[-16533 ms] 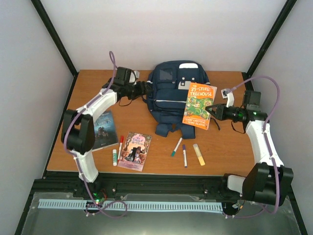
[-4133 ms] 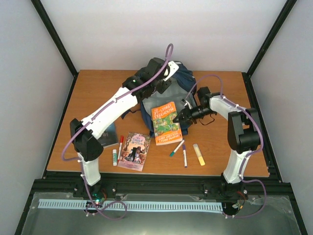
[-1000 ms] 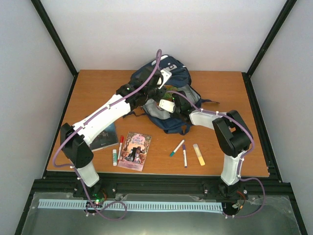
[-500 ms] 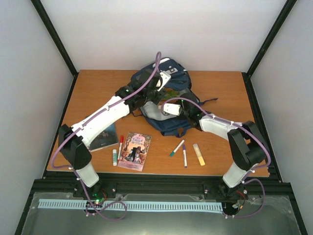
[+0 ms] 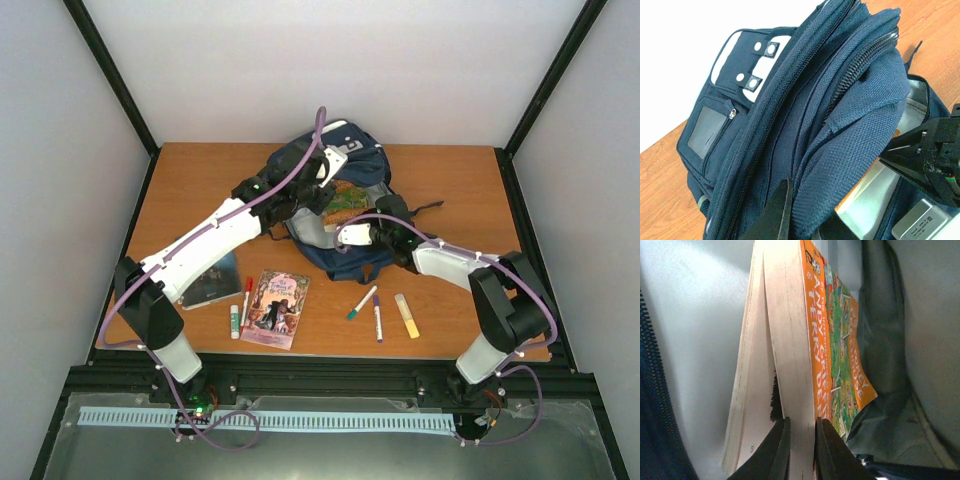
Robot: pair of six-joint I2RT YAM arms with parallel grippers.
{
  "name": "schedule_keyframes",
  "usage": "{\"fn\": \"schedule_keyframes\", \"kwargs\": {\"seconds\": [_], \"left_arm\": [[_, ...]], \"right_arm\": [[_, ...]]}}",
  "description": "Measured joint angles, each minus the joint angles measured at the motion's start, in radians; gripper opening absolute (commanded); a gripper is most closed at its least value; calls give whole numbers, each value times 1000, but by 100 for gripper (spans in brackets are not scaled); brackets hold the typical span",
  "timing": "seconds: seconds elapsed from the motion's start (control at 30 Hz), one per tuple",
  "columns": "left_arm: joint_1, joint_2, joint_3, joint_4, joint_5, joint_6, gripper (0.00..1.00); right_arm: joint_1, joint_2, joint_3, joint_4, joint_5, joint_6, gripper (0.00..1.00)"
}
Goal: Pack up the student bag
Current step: Place the book in the student bag.
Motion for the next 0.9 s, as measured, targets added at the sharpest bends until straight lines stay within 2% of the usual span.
{"fn": "schedule_keyframes", "kwargs": {"seconds": [0.13,0.47,0.6,0.7,0.9], "left_arm": [[0,0,0,0,7,0,1],[0,0,0,-9,16,0,1],[2,0,0,-20,15,0,1],[3,0,0,-21,15,0,1],[4,-1,-5,-21,19,0,1]], "right_arm": [[3,15,33,2,-18,-80,7],[4,178,153,79,-36,-272,9],[0,218,185,95,-40,-302,4],[-3,192,147,103,-55,-310,3],[0,-7,-95,145,-71,-381,3]]}}
